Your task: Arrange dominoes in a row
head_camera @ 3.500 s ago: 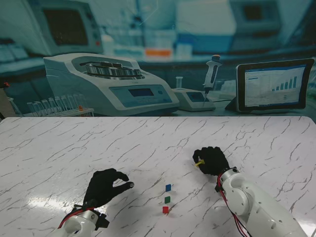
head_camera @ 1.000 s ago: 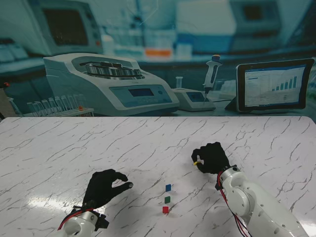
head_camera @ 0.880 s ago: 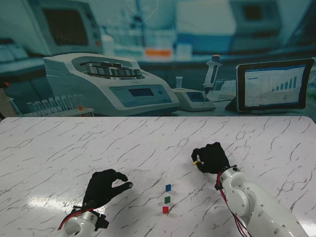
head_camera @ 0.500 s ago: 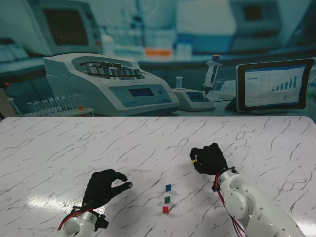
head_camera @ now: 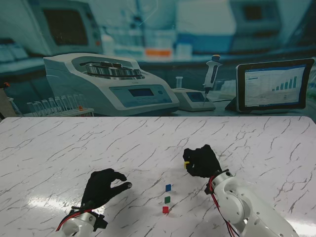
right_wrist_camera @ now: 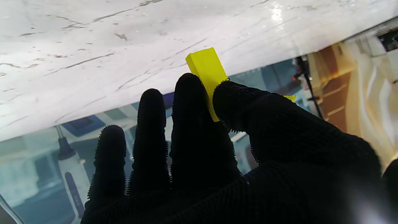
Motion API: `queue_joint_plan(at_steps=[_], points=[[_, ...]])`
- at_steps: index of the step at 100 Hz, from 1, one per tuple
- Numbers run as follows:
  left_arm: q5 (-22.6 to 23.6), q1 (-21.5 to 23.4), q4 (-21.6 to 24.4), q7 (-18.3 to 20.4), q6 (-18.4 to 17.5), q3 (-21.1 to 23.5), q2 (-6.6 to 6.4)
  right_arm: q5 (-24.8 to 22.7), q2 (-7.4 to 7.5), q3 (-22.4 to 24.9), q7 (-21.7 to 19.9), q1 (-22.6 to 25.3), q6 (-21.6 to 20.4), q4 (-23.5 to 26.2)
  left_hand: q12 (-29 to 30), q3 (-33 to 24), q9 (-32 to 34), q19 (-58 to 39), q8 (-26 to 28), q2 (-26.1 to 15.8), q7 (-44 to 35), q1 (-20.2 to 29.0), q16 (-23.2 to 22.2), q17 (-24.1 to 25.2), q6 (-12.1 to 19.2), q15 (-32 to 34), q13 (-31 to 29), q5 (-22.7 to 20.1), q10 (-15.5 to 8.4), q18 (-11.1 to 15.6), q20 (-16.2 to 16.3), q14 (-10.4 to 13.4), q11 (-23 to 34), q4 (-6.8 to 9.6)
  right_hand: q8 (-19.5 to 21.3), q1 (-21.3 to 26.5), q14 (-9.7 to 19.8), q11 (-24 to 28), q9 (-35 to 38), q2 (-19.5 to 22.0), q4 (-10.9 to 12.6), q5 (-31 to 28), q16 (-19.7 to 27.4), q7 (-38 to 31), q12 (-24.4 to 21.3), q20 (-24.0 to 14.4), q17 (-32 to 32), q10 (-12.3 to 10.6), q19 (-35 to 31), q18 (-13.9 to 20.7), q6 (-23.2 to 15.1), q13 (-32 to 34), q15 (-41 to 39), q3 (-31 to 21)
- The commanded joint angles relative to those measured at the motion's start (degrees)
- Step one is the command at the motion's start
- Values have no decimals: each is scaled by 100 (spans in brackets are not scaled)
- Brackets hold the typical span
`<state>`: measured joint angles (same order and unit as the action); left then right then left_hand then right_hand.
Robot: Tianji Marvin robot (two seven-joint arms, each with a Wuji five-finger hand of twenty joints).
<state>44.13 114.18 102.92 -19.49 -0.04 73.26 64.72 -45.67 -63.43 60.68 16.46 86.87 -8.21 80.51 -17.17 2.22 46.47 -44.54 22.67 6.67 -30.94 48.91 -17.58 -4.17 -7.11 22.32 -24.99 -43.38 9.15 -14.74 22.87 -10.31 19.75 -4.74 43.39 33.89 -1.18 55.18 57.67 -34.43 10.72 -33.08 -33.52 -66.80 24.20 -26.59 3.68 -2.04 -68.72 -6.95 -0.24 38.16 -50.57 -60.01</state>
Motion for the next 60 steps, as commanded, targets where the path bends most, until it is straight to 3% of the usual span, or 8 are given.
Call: queue_joint_plan(at_steps=[1, 60], points=[[-1, 49, -16, 37, -166, -2, 29, 2, -78, -86, 18, 73, -3, 121, -88, 124, 45, -196, 91, -72, -7, -64, -77, 39, 96, 63, -108, -95, -77, -18, 96, 84, 73, -93, -30, -81, 155, 140, 119, 94, 247, 88, 36, -408, -49, 43, -3, -186, -175, 101, 114, 129, 36, -200], [26, 94, -39, -50, -235, 7, 36, 193, -123, -746, -112, -100, 226, 142, -85, 120, 46, -190, 85, -74, 7, -64, -75, 43, 96, 62, -111, -100, -77, -23, 92, 79, 66, -92, -153, 201, 100, -7, -65, 255, -104, 203, 76, -249, -126, 59, -102, -63, -136, 112, 219, -63, 121, 207]])
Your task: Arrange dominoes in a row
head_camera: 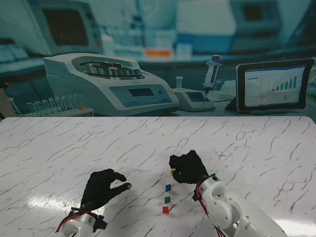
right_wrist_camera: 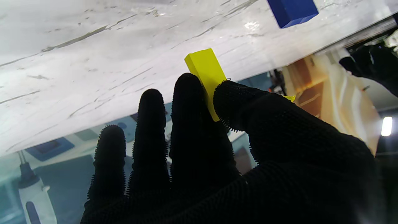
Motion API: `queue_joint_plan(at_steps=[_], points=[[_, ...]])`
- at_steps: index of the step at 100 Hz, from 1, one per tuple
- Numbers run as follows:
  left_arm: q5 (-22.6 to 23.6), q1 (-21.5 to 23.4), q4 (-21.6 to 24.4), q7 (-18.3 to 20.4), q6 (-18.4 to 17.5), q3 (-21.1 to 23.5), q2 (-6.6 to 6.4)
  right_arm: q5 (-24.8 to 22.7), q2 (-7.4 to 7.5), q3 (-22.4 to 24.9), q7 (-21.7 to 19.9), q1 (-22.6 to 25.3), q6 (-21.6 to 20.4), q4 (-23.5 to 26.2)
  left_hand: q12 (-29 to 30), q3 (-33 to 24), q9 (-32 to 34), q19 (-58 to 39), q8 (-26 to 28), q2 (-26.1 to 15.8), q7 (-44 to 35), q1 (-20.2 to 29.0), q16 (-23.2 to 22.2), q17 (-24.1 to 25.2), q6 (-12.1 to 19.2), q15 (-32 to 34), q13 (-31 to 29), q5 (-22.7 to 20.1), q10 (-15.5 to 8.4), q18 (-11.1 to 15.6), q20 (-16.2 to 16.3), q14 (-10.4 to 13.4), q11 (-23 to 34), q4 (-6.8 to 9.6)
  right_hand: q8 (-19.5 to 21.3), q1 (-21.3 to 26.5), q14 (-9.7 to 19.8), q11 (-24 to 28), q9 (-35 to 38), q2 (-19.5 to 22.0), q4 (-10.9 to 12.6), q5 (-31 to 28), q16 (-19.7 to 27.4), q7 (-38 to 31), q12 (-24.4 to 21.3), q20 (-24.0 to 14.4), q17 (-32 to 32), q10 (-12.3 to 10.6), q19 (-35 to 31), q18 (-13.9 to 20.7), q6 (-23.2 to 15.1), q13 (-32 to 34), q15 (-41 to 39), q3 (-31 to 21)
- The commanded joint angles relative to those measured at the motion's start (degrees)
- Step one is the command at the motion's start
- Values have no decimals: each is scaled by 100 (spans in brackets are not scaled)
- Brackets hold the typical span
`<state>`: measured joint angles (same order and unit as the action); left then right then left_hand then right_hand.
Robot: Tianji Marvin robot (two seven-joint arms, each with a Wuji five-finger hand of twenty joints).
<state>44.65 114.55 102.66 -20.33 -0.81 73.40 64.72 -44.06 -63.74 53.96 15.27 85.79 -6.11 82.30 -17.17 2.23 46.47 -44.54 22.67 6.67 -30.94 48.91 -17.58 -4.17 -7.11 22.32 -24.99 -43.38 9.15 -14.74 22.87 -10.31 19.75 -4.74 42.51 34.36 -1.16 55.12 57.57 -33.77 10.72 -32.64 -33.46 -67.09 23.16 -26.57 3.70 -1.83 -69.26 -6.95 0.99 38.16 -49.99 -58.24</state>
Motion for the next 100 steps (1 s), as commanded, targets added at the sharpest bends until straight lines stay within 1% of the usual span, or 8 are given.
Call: queue_joint_plan(at_steps=[1, 26, 53, 64, 77, 100], points=[[-28, 58, -15, 31, -160, -6, 37, 36, -92, -85, 6, 2, 19, -42, -85, 121, 45, -189, 85, -73, 7, -65, -75, 43, 94, 62, -111, -101, -76, -23, 92, 79, 66, -93, -66, 157, 100, -5, -56, 195, -109, 159, 71, -218, -22, 58, -104, -84, -81, 112, 96, -65, 64, 35], [-62, 74, -42, -24, -179, -1, 50, 148, -133, -352, 5, -182, 133, -227, -85, 118, 44, -185, 85, -74, 10, -58, -74, 46, 94, 60, -110, -99, -79, -25, 90, 82, 65, -91, -81, 249, 95, -93, -109, 273, -237, 207, 81, -140, -21, 67, -137, -48, -50, 121, 100, -133, 93, 177], [-100, 115, -22, -30, -161, 20, 58, 260, -177, -536, 27, -332, 224, -403, -85, 118, 43, -180, 86, -78, 12, -57, -75, 41, 92, 60, -111, -105, -74, -24, 87, 82, 66, -91, -94, 365, 67, -207, -175, 374, -389, 252, 89, -51, -17, 73, -186, 7, -18, 116, 86, -218, 122, 359], [-114, 120, -17, -25, -157, 25, 59, 276, -175, -555, -15, -353, 258, -413, -86, 118, 44, -180, 87, -81, 8, -57, -76, 40, 92, 61, -104, -109, -70, -21, 87, 70, 68, -91, -105, 416, 56, -258, -213, 419, -448, 280, 92, -4, -15, 73, -197, 29, -8, 122, 70, -252, 133, 445], [-123, 117, -20, -22, -164, 24, 60, 314, -175, -552, -48, -358, 255, -434, -86, 121, 44, -181, 88, -80, 9, -62, -75, 39, 92, 60, -104, -103, -76, -25, 87, 78, 68, -91, -120, 560, 42, -343, -237, 504, -587, 286, 91, 72, 22, 71, -220, 94, 15, 107, 51, -304, 140, 681], [-143, 137, 0, -9, -146, 33, 62, 348, -164, -518, -110, -329, 233, -416, -86, 118, 46, -181, 87, -79, 13, -60, -76, 42, 93, 61, -104, -107, -71, -25, 87, 76, 67, -91, -141, 620, 38, -388, -254, 533, -662, 288, 93, 121, 42, 74, -248, 128, 42, 86, 44, -347, 150, 767]])
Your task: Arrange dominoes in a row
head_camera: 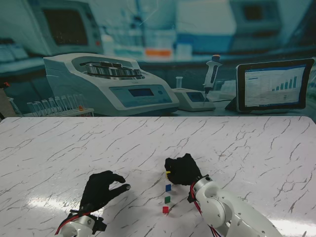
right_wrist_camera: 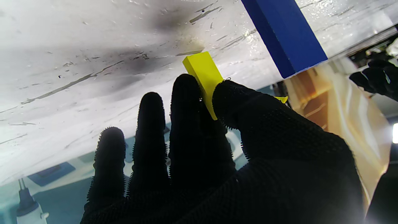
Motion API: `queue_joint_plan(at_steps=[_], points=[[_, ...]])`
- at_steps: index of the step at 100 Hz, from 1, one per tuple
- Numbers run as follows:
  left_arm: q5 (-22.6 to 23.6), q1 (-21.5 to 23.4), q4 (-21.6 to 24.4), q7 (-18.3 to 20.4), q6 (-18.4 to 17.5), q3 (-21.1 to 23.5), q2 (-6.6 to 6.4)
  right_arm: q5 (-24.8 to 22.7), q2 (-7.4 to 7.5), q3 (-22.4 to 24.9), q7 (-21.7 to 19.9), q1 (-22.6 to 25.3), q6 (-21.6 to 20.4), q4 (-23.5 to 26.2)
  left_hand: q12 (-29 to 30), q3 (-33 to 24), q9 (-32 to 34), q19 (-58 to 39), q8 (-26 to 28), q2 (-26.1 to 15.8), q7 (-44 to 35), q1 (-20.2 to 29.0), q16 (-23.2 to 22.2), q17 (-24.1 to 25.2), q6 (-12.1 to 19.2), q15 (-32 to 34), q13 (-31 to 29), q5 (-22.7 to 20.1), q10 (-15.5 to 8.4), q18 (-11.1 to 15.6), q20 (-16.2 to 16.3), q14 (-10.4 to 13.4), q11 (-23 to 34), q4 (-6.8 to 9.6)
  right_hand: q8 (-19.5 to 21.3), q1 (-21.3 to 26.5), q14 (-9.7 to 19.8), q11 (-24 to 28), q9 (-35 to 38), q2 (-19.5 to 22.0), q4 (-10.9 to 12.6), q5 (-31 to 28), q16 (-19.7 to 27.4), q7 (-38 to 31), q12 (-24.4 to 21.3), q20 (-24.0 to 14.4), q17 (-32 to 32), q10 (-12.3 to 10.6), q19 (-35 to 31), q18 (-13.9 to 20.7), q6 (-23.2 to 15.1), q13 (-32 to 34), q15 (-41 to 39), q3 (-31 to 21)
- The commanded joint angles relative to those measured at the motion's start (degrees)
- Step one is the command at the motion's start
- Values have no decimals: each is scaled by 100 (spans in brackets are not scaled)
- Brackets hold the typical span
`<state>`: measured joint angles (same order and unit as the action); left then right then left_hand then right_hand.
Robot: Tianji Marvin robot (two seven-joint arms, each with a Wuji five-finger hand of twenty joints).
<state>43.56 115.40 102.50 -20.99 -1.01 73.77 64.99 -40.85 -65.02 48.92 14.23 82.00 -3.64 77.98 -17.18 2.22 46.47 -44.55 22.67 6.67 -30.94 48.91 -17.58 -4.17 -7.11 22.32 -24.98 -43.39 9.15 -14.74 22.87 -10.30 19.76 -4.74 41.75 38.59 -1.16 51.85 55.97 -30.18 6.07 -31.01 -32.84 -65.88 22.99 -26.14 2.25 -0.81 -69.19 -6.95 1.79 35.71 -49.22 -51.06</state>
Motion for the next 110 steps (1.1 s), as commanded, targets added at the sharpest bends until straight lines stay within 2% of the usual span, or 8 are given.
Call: queue_joint_plan(at_steps=[1, 44, 64, 77, 92, 110], points=[[-35, 53, 17, 58, -124, -3, 35, 28, -35, -12, -13, 50, -13, 18, -85, 119, 42, -180, 87, -82, 14, -63, -75, 42, 94, 58, -98, -104, -73, -25, 87, 73, 65, -91, -66, 199, 38, -61, -94, 178, -198, 129, 31, 3, 59, 31, -103, 25, 36, 85, -36, -105, 74, 49], [-37, 67, 47, 90, -89, 6, 32, 97, -9, 43, -168, 81, -62, 35, -87, 114, 47, -180, 93, -78, -2, -19, -76, 40, 102, 64, -107, -105, -76, -25, 87, 81, 71, -90, -92, 242, 11, -186, -138, 170, -228, 112, 46, 82, 52, 32, -106, 89, 60, 52, -96, -186, 113, 107], [-45, 59, 48, 103, -88, 2, 31, 145, 6, 109, -254, 128, -89, 73, -87, 116, 51, -180, 93, -80, -9, -10, -76, 43, 110, 64, -109, -107, -80, -28, 87, 79, 72, -90, -120, 259, -41, -366, -190, 112, -275, 152, 62, 219, 20, 52, -140, 209, 121, 4, -60, -280, 162, 128], [-50, 59, 52, 107, -85, 2, 32, 181, 30, 153, -388, 130, -127, 106, -85, 119, 41, -181, 90, -93, -4, -21, -76, 44, 99, 65, -104, -101, -75, -22, 88, 74, 68, -90, 42, 258, -85, -578, -327, -121, -354, 274, 73, 436, 110, 76, -188, 295, 208, -48, -62, -452, 247, -12], [-53, 62, 59, 114, -81, 4, 31, 222, 42, 183, -464, 131, -185, 111, -85, 120, 44, -179, 89, -88, -5, -20, -76, 45, 108, 66, -105, -105, -71, -20, 87, 81, 69, -90, 240, 155, -159, -758, -477, -278, -550, 350, 54, 744, 213, 90, -234, 393, 351, -121, -25, -588, 325, -172], [-53, 60, 61, 117, -77, -1, 31, 231, 48, 201, -491, 130, -202, 108, -86, 117, 42, -176, 89, -91, -6, -12, -76, 48, 96, 66, -106, -107, -69, -18, 85, 84, 69, -89, 232, 164, -229, -861, -615, -313, -580, 446, 55, 915, 215, 91, -276, 493, 395, -153, 7, -688, 369, -197]])
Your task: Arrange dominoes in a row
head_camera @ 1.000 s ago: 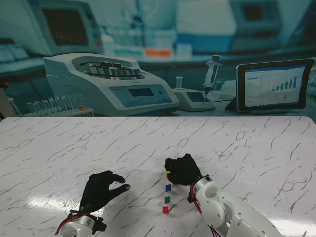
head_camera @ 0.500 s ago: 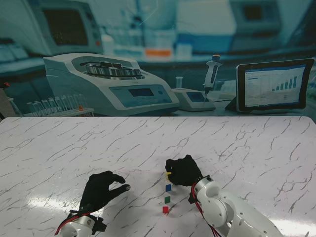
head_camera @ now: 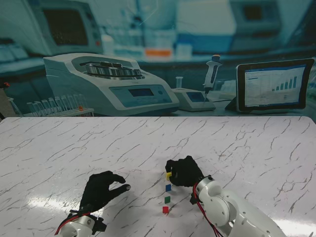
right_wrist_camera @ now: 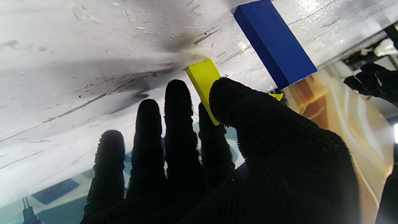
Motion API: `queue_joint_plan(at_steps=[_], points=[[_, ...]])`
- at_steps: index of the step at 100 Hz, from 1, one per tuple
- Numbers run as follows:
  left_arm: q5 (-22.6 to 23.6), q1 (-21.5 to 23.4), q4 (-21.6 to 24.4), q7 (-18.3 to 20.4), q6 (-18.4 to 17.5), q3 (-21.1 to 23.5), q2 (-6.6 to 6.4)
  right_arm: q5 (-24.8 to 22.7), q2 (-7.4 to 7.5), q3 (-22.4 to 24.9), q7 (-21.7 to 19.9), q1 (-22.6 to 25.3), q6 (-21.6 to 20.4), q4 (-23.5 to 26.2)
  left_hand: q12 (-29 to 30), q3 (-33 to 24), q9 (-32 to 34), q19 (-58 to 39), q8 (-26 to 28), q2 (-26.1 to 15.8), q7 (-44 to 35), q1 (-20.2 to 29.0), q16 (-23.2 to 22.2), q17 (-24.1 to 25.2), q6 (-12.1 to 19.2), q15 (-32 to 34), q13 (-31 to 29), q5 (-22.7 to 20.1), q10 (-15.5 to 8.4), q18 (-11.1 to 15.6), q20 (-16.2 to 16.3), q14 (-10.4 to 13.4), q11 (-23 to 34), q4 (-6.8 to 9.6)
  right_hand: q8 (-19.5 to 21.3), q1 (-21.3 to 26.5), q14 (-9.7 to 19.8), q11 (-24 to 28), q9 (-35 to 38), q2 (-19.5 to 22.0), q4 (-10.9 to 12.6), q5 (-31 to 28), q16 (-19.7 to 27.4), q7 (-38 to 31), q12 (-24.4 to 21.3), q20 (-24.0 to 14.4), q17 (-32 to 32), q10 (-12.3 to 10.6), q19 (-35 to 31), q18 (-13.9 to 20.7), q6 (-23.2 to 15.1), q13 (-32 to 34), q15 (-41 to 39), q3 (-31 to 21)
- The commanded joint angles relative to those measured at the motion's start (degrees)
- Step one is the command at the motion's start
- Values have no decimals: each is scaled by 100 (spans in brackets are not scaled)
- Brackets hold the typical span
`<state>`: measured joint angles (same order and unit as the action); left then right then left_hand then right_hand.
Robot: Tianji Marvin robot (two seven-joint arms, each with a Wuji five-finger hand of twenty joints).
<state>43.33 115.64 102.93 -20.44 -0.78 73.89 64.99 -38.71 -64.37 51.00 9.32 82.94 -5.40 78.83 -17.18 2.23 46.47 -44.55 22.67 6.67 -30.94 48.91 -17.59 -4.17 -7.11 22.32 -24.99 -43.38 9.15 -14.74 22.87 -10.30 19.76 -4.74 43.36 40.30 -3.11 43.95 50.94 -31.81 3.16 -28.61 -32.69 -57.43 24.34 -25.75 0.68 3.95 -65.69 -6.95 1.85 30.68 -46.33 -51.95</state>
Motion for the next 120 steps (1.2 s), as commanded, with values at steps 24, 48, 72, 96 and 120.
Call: queue_joint_plan(at_steps=[24, 48, 72, 96, 120], points=[[-8, 29, 14, 52, -109, -7, 29, 77, 26, 92, -225, 77, -86, 110, -83, 126, 34, -176, 84, -81, 6, -30, -72, 48, 101, 59, -96, -93, -75, -25, 85, 87, 62, -92, 605, -263, -291, -454, -723, 139, -113, 181, 34, 1296, 79, -7, -290, 278, 378, -284, 83, -611, 299, 62], [17, 15, 0, 43, -112, -7, 27, 49, 94, 291, -471, 174, -172, 277, -81, 119, 31, -169, 81, -80, 19, -31, -69, 53, 112, 47, -89, -91, -80, -24, 82, 81, 54, -90, 969, -436, -535, -930, -1565, 584, 392, 18, 84, 2709, 186, -22, -594, 636, 719, -435, 139, -1282, 582, 502], [7, 8, -2, 55, -98, -16, 26, -77, 168, 545, -687, 330, -253, 495, -80, 121, 26, -167, 81, -77, 26, -25, -69, 56, 102, 44, -82, -91, -68, -30, 81, 71, 49, -91, 819, -401, -468, -1324, -2229, 605, 456, 175, 245, 3489, 152, 14, -629, 809, 1025, -478, 266, -1906, 836, 578], [88, 3, 15, 33, -90, -6, 19, -340, 236, 983, -809, 642, -350, 868, -61, 137, -57, -149, 55, -31, 105, -52, -55, 75, 108, 5, -37, -1, -81, -36, 73, 64, -2, -94, 154, -423, -389, -2158, -2678, 628, 400, 487, 649, 4360, -283, -53, -683, 937, 1473, -591, 536, -2319, 1346, 727], [259, 54, 143, 71, -93, 55, -8, -704, 266, 1632, -712, 1134, -518, 1310, -15, 146, -199, -91, -20, 103, 328, -137, -28, 107, 108, -80, 24, 112, -98, -24, 45, 103, -118, -88, -567, -600, -343, -2963, -2922, 703, 163, 618, 1073, 4812, -747, -161, -602, 1024, 2425, -859, 892, -2400, 2143, 1046]])
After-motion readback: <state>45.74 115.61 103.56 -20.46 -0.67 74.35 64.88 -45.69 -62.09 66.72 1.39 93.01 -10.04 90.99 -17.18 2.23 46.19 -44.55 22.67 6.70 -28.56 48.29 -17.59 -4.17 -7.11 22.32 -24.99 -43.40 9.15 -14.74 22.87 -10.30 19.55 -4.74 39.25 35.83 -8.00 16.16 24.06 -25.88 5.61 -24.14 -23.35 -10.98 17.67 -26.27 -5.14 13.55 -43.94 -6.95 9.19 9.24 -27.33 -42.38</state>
